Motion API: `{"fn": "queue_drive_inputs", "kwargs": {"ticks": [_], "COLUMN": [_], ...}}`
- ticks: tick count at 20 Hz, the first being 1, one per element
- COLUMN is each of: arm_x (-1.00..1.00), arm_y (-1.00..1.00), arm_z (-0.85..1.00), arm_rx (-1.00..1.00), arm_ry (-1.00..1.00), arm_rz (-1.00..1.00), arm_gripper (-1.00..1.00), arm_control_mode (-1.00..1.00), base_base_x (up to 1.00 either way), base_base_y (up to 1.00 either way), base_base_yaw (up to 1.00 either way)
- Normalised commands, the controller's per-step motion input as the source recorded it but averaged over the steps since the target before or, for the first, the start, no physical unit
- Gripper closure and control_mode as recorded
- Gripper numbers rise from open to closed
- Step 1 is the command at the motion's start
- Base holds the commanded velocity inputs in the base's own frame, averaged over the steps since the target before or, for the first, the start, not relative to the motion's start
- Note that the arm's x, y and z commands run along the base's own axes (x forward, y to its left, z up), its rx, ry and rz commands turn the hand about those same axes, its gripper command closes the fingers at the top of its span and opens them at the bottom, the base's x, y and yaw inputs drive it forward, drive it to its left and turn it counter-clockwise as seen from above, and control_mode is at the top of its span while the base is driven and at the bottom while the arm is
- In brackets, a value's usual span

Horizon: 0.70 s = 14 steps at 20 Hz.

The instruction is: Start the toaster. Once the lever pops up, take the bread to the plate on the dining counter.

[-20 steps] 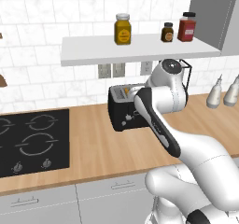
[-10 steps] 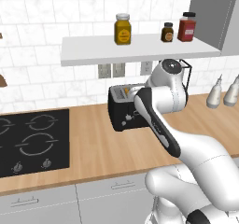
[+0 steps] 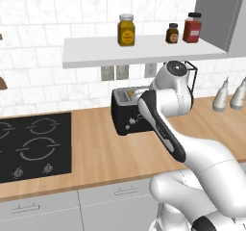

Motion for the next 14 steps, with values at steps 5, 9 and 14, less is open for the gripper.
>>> {"fn": "queue_drive_inputs", "kwargs": {"ticks": [5,9,14], "arm_x": [0.0,0.0,0.0], "arm_y": [0.0,0.0,0.0], "arm_z": [0.0,0.0,0.0], "arm_rx": [0.0,0.0,0.0], "arm_ry": [0.0,0.0,0.0], "arm_rz": [0.0,0.0,0.0], "arm_gripper": [-1.0,-1.0,-1.0], "arm_control_mode": [-1.0,-1.0,-1.0], "base_base_x": [0.0,0.0,0.0], "base_base_y": [0.0,0.0,0.0], "base_base_yaw": [0.0,0.0,0.0]}}
